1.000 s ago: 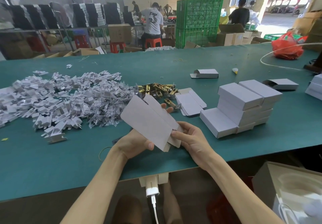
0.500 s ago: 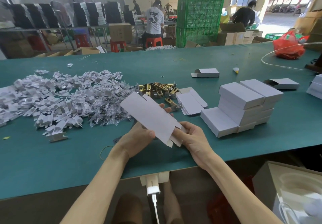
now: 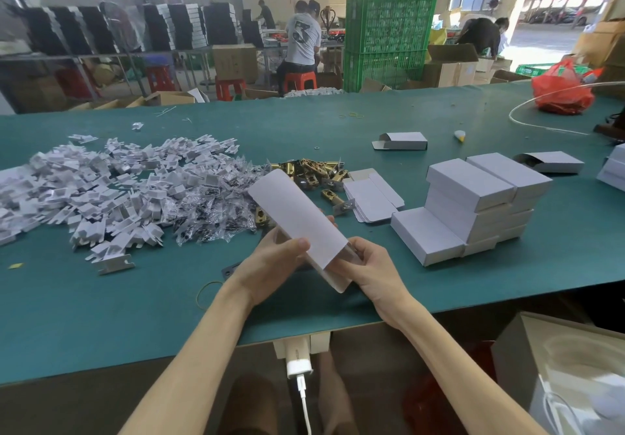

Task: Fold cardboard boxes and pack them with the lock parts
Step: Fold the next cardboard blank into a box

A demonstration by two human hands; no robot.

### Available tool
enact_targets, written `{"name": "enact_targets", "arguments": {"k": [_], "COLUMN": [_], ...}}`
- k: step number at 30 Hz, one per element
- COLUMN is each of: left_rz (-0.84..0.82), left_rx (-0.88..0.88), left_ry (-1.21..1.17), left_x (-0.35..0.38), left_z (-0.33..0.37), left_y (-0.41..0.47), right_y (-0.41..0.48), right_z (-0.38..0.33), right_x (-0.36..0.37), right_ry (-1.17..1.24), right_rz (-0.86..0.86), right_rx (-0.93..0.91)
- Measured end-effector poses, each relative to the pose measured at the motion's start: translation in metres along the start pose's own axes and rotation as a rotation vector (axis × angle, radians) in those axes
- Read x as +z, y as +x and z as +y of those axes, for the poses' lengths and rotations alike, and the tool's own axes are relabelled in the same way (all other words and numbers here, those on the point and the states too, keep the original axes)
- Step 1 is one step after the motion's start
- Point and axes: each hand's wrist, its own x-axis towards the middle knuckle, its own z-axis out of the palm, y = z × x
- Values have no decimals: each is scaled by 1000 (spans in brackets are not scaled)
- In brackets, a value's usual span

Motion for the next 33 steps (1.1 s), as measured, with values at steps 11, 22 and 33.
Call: {"name": "enact_targets", "arguments": {"k": [11,22,33], "left_rz": [324,276,272], "left_rx": [27,-108,-126], "left_ry": [-228,-116,-118], "left_x": [-9,0,-1], "left_z": [-6,-8,-9], "left_y": [8,9,9], "right_y": [-1,-1,-1], "right_z": [-2,-2,-3], "right_x": [0,2,2], "right_ry": [4,-19,6], "right_rz": [-78,-11,23], "right_rx": [-29,17,41]}}
